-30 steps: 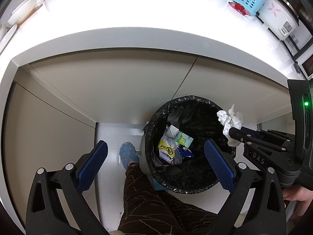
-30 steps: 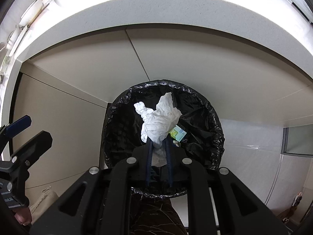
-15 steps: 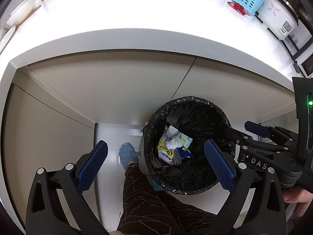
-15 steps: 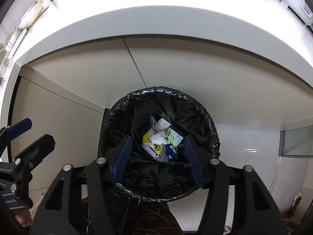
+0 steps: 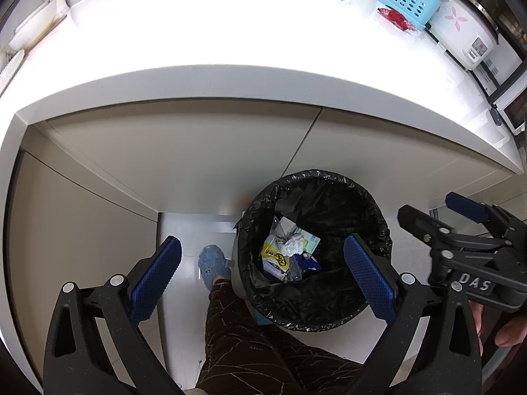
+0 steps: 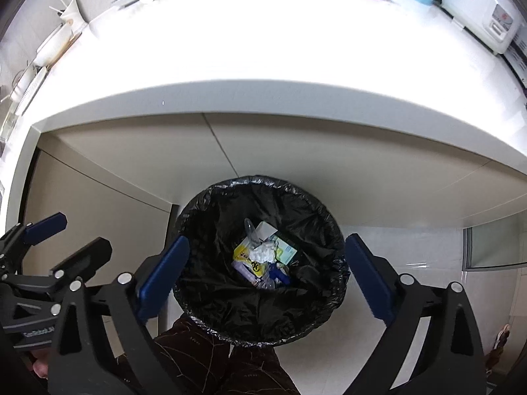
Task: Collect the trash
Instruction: 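Lower the white tissue into the bin and open the right tool, then raise both tools back over the counter toward the remaining trash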
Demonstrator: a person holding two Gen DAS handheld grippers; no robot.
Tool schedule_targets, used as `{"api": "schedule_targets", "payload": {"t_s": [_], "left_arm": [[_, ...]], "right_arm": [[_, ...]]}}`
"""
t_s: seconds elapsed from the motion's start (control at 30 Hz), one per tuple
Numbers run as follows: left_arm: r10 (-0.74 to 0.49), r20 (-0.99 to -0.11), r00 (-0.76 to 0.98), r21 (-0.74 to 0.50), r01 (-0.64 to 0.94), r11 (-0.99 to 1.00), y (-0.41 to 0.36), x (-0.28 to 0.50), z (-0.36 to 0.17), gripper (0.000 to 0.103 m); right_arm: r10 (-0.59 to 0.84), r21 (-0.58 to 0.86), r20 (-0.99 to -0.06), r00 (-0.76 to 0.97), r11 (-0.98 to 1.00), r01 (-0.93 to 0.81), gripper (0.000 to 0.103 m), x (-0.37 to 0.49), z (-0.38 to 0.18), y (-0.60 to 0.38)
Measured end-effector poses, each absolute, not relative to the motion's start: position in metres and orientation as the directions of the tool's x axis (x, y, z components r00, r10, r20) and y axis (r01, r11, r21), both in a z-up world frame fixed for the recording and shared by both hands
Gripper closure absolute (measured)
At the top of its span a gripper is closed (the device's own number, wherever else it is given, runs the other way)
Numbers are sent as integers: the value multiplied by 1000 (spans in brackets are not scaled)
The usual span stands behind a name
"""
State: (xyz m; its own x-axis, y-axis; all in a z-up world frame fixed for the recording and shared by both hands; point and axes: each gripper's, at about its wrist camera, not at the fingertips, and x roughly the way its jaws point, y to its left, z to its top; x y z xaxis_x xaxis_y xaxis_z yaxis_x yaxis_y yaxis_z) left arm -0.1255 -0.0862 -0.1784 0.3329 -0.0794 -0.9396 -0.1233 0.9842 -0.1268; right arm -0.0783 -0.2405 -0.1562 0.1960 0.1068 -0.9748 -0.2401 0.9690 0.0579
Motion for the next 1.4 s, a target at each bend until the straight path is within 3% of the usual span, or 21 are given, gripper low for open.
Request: {"api": "schedule_targets", "payload": {"t_s": [0.7,1.4], "left_arm": [[-88,-910,404,-150,-126,981,-81,-107,-129,6],[-69,-869,490,-151,-128,980,-52,-33,-65,6]], "right_arm": [[120,55,-942,314,976,-210,8,-53,-80,-261],[133,53,-892,432,980,-191,8,21,-17,-250]]}}
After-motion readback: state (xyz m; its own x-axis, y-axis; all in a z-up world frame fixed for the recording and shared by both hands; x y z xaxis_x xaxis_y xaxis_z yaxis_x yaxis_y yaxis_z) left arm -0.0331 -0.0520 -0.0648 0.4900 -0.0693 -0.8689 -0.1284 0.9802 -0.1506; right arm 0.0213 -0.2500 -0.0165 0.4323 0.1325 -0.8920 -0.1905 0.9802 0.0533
